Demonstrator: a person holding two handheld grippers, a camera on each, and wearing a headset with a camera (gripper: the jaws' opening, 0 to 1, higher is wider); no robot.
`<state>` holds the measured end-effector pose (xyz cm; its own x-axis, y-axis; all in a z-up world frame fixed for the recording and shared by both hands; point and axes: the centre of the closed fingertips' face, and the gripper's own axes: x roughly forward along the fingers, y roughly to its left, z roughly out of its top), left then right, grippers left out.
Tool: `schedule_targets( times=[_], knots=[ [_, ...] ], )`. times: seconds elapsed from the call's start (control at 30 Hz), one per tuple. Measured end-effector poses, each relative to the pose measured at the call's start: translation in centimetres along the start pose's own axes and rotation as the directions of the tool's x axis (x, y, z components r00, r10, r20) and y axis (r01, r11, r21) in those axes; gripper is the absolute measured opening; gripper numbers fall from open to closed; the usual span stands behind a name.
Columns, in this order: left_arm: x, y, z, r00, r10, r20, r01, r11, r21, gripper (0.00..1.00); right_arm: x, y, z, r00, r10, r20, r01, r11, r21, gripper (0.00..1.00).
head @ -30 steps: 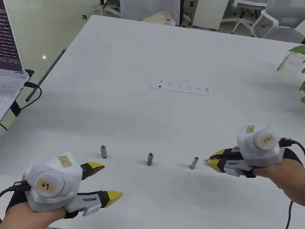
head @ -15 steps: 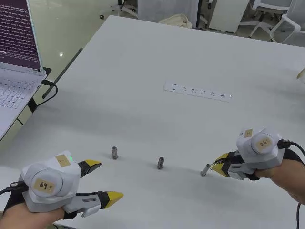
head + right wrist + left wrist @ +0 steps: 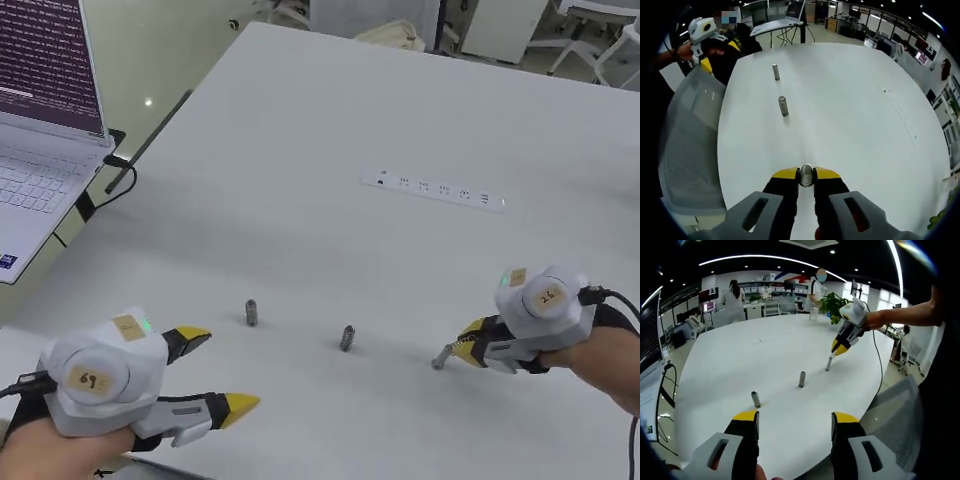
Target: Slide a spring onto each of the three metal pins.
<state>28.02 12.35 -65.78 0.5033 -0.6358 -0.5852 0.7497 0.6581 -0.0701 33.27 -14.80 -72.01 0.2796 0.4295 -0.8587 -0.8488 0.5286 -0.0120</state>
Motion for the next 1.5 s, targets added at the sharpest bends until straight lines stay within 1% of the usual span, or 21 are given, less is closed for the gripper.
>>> schedule_targets(
  times=[0.17,0.3,0.77,0.9,1.13,1.5],
  knots=[
    [-0.1,0.2,-0.2,1.0000,0.009,0.000,-0.009,1.000,-0.012,0.53,0.2,-0.1,0.1,1.0000,0.009,-0.001,-0.009,1.000,-0.004,0.09],
    [-0.1,0.4,-0.3,0.9999,0.014,-0.003,-0.014,1.000,-0.015,0.53,0.4,-0.1,0.0,0.9998,0.015,-0.015,-0.015,1.000,-0.017,0.09],
    [-0.3,0.8,-0.3,0.9997,0.026,-0.004,-0.026,0.999,-0.024,0.53,1.4,-0.1,0.2,0.9985,0.038,-0.039,-0.039,0.999,-0.033,0.09],
    [-0.4,0.9,-0.2,0.9996,0.029,-0.001,-0.029,0.999,-0.026,0.53,1.9,0.0,0.1,0.9977,0.047,-0.049,-0.048,0.998,-0.035,0.09],
    [-0.7,1.3,-0.1,0.9992,0.039,-0.002,-0.039,0.999,-0.029,0.54,3.0,-0.1,-0.3,0.9956,0.066,-0.066,-0.069,0.997,-0.037,0.09],
    [-0.9,1.6,-0.5,0.9987,0.051,-0.009,-0.051,0.998,-0.037,0.53,4.4,0.0,-1.3,0.9913,0.084,-0.102,-0.090,0.994,-0.060,0.09]
  ],
)
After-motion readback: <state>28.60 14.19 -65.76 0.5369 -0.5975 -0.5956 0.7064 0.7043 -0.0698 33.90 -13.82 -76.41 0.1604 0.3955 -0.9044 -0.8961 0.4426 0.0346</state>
